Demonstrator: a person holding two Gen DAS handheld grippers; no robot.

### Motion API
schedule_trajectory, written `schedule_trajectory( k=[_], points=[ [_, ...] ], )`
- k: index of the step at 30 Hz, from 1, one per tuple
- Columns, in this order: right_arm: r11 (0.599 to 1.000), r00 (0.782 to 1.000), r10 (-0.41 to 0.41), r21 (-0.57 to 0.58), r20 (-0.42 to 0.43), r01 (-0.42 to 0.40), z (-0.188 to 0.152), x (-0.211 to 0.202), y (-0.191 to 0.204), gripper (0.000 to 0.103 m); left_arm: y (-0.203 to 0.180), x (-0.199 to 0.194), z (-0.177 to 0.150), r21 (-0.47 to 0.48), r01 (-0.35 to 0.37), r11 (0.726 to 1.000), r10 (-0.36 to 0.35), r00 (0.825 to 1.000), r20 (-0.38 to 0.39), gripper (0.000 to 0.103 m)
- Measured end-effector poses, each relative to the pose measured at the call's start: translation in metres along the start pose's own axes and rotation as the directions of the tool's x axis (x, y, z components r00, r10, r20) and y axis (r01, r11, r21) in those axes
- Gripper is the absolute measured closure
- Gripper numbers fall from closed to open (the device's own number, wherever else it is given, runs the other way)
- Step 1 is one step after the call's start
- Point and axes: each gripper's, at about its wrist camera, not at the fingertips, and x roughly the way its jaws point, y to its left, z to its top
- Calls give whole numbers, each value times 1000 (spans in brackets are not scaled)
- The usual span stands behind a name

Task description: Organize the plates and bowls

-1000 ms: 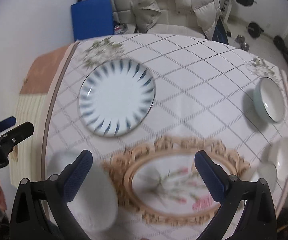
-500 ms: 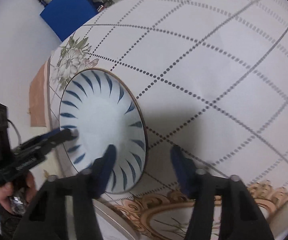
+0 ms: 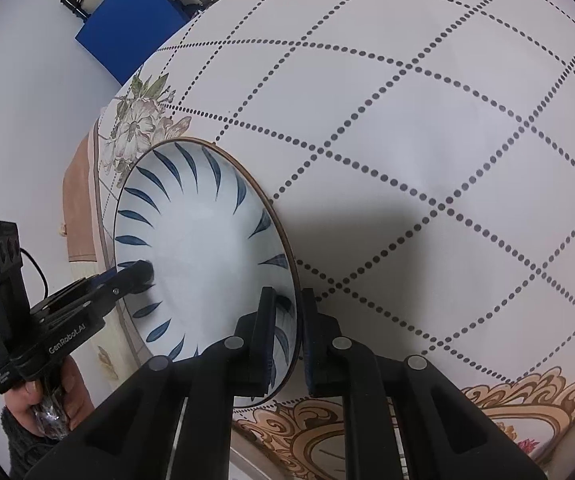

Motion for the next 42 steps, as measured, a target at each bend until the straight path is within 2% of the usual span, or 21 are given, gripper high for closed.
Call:
schedule_trajectory(
  k=[12,24,36,42],
  points=[
    [996,999,-4,-84,46,8,-40,-52,34,90,-5,-64,-27,30,-18,999,16,997,79,84],
    [990,997,4,-142,73,6,-118,-86,57,90,-11,-114,-94,25,-44,999,41,990,135,84],
    [985,999,-13,-171,36,19,-189,-71,62,90,-1,-117,-170,-22,-51,998,54,992,117,84],
    [986,1000,-24,-166,11,26,-210,-57,59,90,4,-107,-191,-40,-48,998,51,994,93,84]
  ],
)
